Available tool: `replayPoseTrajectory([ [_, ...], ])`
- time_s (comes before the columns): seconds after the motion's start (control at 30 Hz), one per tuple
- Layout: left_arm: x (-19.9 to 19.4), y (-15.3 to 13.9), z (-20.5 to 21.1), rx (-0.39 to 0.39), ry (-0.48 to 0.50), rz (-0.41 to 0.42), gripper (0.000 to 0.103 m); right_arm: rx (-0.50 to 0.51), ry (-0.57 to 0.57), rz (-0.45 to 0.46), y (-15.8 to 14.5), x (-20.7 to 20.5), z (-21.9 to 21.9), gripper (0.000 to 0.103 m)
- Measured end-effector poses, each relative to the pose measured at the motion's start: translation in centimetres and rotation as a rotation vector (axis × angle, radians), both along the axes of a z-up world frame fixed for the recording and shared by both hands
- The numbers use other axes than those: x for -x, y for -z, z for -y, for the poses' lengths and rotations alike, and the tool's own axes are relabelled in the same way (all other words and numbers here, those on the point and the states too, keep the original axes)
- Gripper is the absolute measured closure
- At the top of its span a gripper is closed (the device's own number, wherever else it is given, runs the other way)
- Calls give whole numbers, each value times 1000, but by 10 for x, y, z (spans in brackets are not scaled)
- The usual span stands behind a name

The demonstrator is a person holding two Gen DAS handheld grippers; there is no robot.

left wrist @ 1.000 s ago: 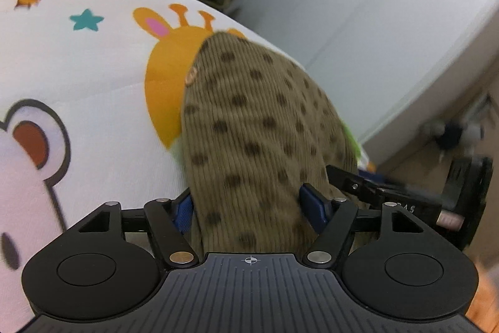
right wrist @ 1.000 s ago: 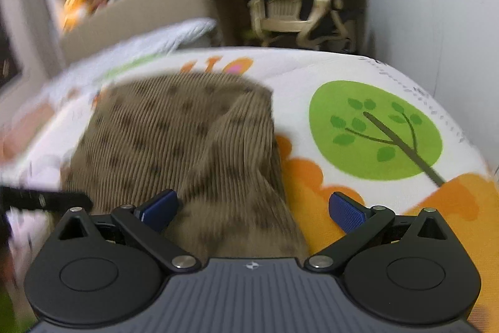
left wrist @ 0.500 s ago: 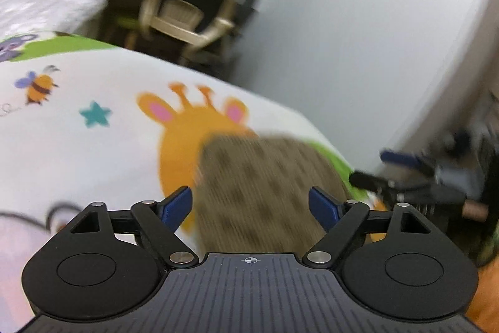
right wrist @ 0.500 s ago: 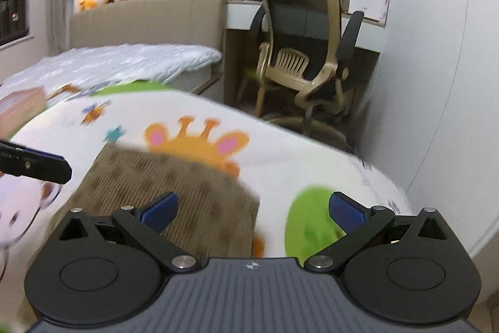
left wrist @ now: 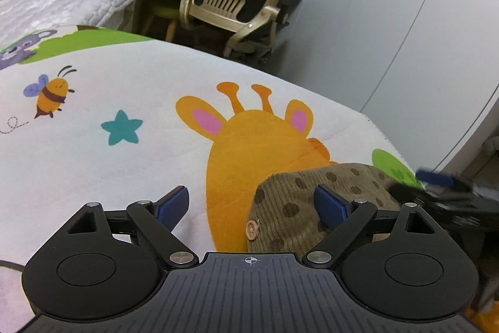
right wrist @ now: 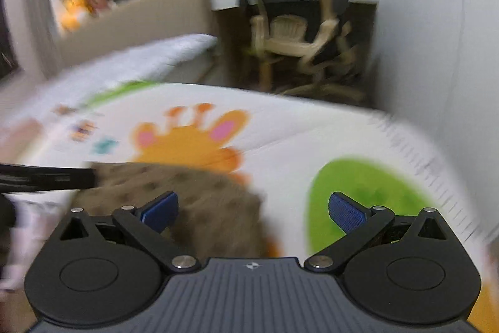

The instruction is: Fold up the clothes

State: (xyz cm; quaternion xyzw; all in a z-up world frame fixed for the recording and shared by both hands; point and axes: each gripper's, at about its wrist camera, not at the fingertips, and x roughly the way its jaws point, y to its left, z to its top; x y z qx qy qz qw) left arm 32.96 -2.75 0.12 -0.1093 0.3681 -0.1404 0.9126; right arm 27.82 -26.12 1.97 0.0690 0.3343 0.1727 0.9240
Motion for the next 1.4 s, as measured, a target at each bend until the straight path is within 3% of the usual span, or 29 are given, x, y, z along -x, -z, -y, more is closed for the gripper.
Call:
replayPoseTrajectory([
  [0.07, 2, -2, -1, 18, 0, -1, 13, -57, -41, -37, 6, 11, 6, 0],
  [0.13, 8, -5, -4, 58, 7, -2, 13, -2, -57, -55, 15, 21, 4, 0],
  [0.2, 14, -5, -11, 160, 36, -10, 9, 73, -48, -57, 25, 26, 0, 0],
  [0.27, 18, 4, -19, 285, 61, -47, 9, 45, -41, -67, 30, 26, 4, 0],
  [0.33, 20, 17, -21, 344, 65, -95, 9, 45, -47, -64, 29, 25, 2, 0],
  [0.4, 20, 29, -17, 352, 70, -109, 8, 60, -55, -49, 29, 27, -4, 0],
  [0.43, 21, 34, -16, 369, 75, -103, 10, 67, -59, -40, 29, 28, -6, 0],
  [0.47, 21, 36, -16, 402, 86, -95, 24, 69, -60, -38, 29, 27, -8, 0],
  [0.5, 22, 36, -16, 414, 90, -84, 31, 65, -60, -41, 29, 26, -9, 0],
  [0.6, 23, 28, -17, 369, 92, -41, 44, 69, -58, -47, 28, 18, -17, 0],
  [0.7, 25, 20, -34, 339, 62, -5, 46, 120, -95, -13, 23, 6, -52, 5],
  [1.0, 14, 7, -159, 202, -190, 62, 43, 285, -231, 167, 23, -40, -228, 7],
  [1.17, 19, -10, -196, 112, -197, 69, 39, 324, -205, 186, 20, -45, -256, 7],
  [1.27, 31, -32, -196, 62, -186, 170, 40, 300, -240, 235, 9, -26, -246, 7],
  [1.33, 27, -37, -194, 129, -153, 190, 39, 185, -322, 217, 0, -14, -236, 7],
  [1.4, 18, -36, -190, 189, -111, 182, 38, 82, -418, 130, -2, -3, -237, 7],
])
